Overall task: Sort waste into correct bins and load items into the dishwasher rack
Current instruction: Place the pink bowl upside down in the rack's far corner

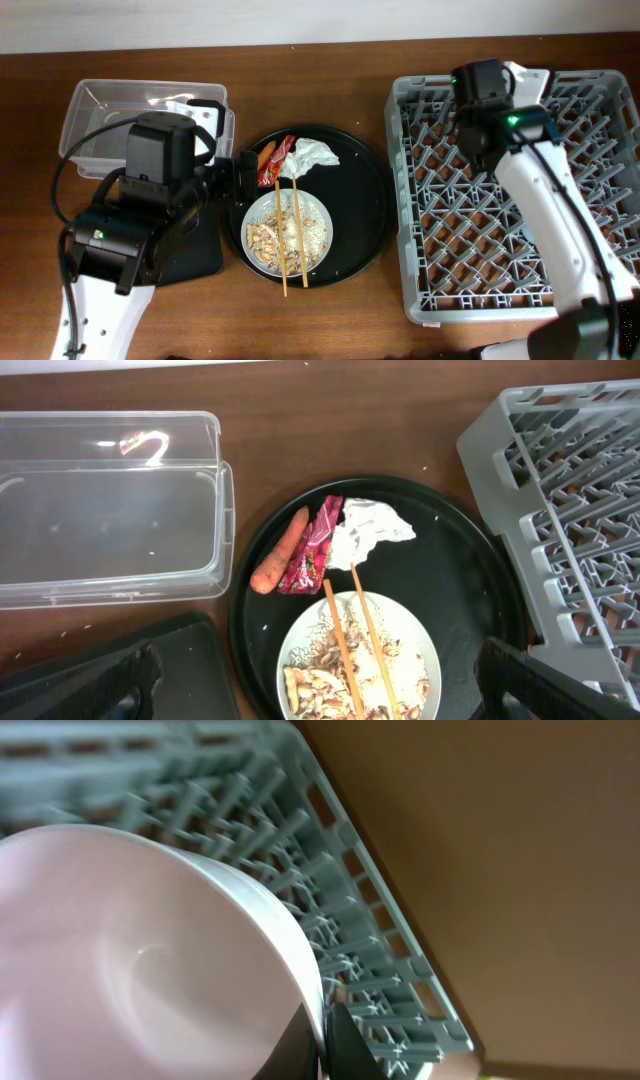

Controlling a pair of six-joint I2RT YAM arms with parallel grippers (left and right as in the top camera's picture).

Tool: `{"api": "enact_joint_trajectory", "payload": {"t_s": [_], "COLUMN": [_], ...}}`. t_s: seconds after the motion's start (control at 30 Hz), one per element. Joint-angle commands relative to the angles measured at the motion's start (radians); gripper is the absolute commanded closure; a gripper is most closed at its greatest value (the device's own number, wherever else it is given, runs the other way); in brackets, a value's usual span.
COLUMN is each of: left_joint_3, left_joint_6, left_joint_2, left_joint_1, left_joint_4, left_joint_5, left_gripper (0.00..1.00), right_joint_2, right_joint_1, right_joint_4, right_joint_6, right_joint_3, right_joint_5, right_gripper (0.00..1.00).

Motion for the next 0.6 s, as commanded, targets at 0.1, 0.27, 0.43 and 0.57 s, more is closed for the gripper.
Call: {"api": "enact_joint_trajectory", "payload": {"t_s": [0.1, 0.27, 0.43, 0.57], "left_joint_3": [0.009, 0.009, 0.009, 0.009], "left_joint_6": [-0.008, -0.008, -0.008, -0.008], "left_joint_2": [0.000, 0.000, 0.000, 0.000], "left_joint_1": [0.004, 0.004, 0.004, 0.004], "left_joint_4": [-0.002, -0.002, -0.002, -0.002], "left_joint_5": [-0.010, -0.010, -0.010, -0.010], "left_gripper": [0.01, 0.01, 0.01, 0.01], "right_joint_2": [0.146, 0.243, 0.308, 0.312], "right_joint_1": [-0.050, -0.049, -0.024, 0.027], "right_joint_4": [0.011, 0.044, 0.034, 0.033], "right_joint_6": [0.058, 0.058, 0.058, 0.058], "right_joint_3": [-0.008, -0.008, -0.008, -0.007], "right_joint_5": [0.067, 0.130, 0.131, 0.183], "right_gripper": [0.96, 0.96, 0.96, 0.96]}}
